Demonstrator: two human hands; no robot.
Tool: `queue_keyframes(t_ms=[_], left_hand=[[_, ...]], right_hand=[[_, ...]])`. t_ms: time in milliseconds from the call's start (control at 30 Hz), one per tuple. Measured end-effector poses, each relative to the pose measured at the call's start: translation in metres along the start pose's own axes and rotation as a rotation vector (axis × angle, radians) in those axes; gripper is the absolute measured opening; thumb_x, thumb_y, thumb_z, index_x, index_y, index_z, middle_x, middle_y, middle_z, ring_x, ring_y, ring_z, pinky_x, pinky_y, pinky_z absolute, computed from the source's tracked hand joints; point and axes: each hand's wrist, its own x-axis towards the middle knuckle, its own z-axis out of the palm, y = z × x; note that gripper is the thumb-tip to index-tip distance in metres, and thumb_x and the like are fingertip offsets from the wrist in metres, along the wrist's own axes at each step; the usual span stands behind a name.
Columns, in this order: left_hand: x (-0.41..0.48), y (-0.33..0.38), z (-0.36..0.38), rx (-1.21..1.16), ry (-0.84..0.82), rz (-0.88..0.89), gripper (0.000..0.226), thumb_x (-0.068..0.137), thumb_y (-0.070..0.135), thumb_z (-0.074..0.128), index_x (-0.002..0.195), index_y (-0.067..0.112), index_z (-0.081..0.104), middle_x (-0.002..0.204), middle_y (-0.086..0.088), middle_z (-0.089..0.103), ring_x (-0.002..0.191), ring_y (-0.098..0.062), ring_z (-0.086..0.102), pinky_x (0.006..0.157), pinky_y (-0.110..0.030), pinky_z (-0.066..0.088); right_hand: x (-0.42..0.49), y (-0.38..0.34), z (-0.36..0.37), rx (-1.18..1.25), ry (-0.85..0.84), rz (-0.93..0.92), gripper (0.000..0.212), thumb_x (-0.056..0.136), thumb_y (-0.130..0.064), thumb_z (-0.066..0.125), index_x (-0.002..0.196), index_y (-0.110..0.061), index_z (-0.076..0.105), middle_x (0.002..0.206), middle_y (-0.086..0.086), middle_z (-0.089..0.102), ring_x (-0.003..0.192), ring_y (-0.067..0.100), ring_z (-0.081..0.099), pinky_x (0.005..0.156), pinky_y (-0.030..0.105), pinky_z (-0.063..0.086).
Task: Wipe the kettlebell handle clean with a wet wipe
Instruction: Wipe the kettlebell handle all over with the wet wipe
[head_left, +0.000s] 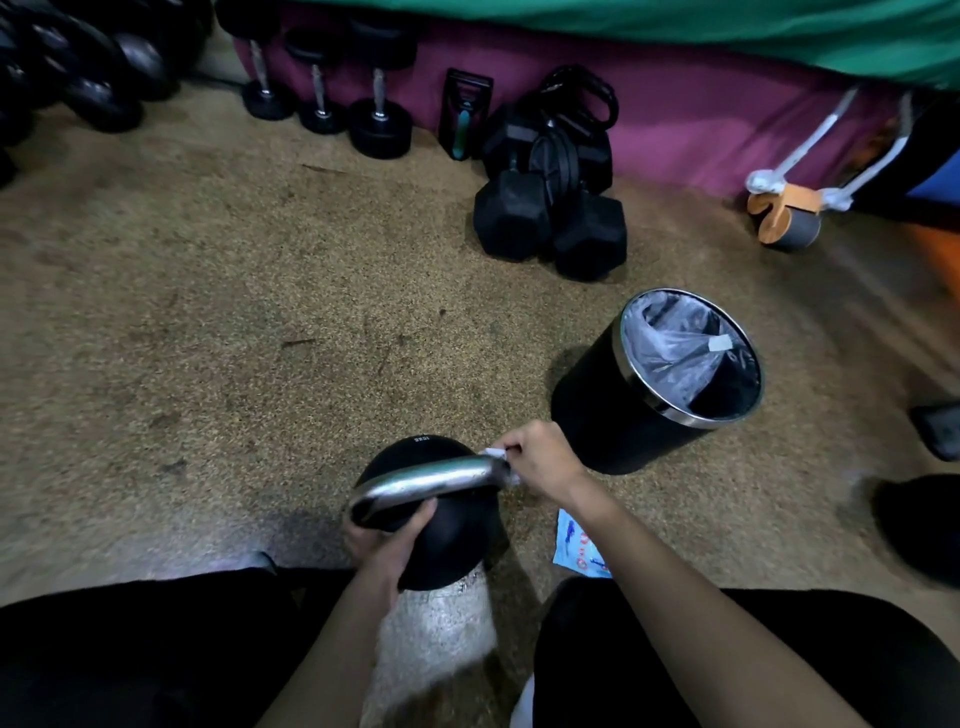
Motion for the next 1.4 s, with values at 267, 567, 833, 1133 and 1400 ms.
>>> queue_keyframes(t_ms=[267,567,833,1133,1400], left_hand=[[-0.043,0.026,-0.001,-0.033,-0.008,0.031,0.14,0.027,0.073,0.106,0.15,0.038,0.048,0.146,0.005,0.063,0.129,-0.023,0.067,0.114,-0.053,0.054],[-0.065,0.039,-0.002,-0.053,-0.004,0.055,0.15,0.02,0.078,0.102,0.152,0.035,0.046,0.15,0.002,0.061,0.133,-0.023,0.064,0.116,-0.052,0.053],[-0.095,0.065,-0.001,-0.016,0.037,0.148,0.176,0.012,0.081,0.088,0.165,0.014,0.033,0.167,-0.012,0.044,0.154,-0.029,0.045,0.13,-0.044,0.035],[-0.099,0.064,0.0,-0.034,0.042,0.109,0.173,0.011,0.085,0.092,0.162,0.023,0.033,0.165,-0.008,0.047,0.151,-0.029,0.049,0.128,-0.05,0.039],[-0.064,0.039,0.002,0.015,0.065,0.139,0.155,0.02,0.09,0.093,0.153,0.025,0.048,0.154,-0.001,0.058,0.145,-0.027,0.057,0.123,-0.049,0.046]], right_hand=[[0.014,0.006,-0.011,-0.01,-0.189,-0.006,0.034,0.082,0.003,0.052,0.099,-0.015,0.074,0.091,0.008,0.074,0.077,0.012,0.063,0.073,0.019,0.048],[0.025,0.008,-0.027,0.163,-0.375,-0.025,0.025,0.089,-0.003,0.056,0.105,-0.014,0.072,0.095,0.006,0.071,0.081,0.009,0.057,0.071,0.018,0.044],[0.043,-0.006,-0.011,-0.067,-0.355,0.026,0.023,0.084,-0.005,0.061,0.097,-0.017,0.075,0.1,0.003,0.073,0.089,0.016,0.066,0.08,0.027,0.052],[0.039,-0.017,-0.035,-0.079,-0.406,-0.064,0.031,0.078,0.007,0.057,0.094,-0.012,0.075,0.092,0.004,0.074,0.082,0.009,0.062,0.081,0.027,0.052],[0.045,-0.029,-0.015,-0.215,-0.419,-0.004,0.034,0.082,0.006,0.053,0.096,-0.017,0.075,0.099,0.001,0.073,0.087,0.014,0.066,0.08,0.026,0.053]])
